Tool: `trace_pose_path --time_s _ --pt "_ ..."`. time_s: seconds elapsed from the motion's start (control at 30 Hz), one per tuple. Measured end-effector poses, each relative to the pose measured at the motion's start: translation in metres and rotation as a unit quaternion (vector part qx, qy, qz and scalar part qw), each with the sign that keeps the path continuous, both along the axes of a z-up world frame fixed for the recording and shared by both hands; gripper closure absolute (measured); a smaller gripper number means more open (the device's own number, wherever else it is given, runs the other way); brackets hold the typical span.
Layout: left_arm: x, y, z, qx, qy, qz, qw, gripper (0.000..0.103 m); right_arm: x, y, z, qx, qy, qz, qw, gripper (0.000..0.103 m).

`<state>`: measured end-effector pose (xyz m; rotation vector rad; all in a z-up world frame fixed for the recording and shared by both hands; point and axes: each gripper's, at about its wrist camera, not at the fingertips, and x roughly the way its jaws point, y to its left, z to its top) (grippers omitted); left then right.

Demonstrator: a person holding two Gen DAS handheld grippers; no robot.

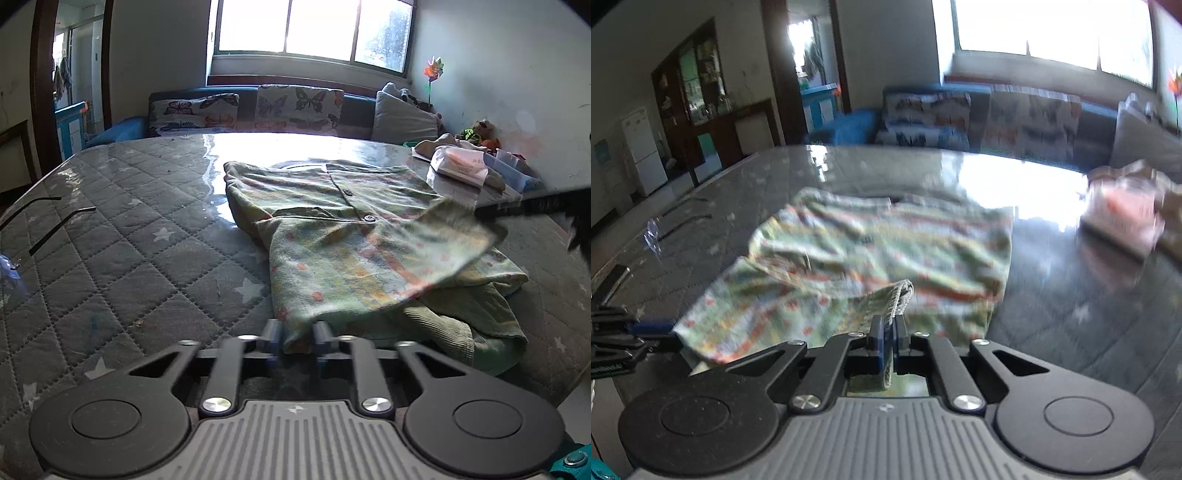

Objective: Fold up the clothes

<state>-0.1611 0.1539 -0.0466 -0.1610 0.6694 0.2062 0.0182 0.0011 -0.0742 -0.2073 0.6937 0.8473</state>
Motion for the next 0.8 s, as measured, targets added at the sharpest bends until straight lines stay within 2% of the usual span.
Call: trace_pose_path --time_s 0.07,0.2,0.37,0.47,0.63,0.7,0.8 --pt "-0.002 -0.002 0.001 0.006 -0.005 -0.004 1.0000 0.098 -0.004 0.000 0.010 0.007 -0.022 0.000 1.000 0.100" --pt "-0.004 -0.004 0.006 0.008 -0.011 -0.011 0.9998 0.100 -0.009 0.000 0.018 0.001 -0.055 -0.003 0.999 0.100" --pt "-0.004 -0.001 0.005 0.008 0.007 -0.020 0.9997 0.100 0.003 0.004 -0.008 -0.026 -0.015 -0.003 1.000 0.096" --pt "-0.005 0.008 0.007 -0.007 0.021 -0.025 0.9994 0.097 0.005 0.003 -0.014 -0.027 -0.008 0.006 1.000 0.092" --pt "0.004 0.016 0.035 0.003 -0.003 -0.044 0.9990 0.096 0.005 0.004 -0.007 -0.019 -0.015 0.021 0.999 0.090" --pt "0.014 0.017 0.045 0.008 -0.019 -0.053 0.9984 0.095 0.006 0.008 -0.008 -0.019 -0.015 0.026 0.999 0.085" --pt "0.036 0.021 0.055 -0.008 -0.026 -0.065 0.9975 0.092 0.007 0.016 -0.014 -0.021 -0.010 0.036 0.999 0.085"
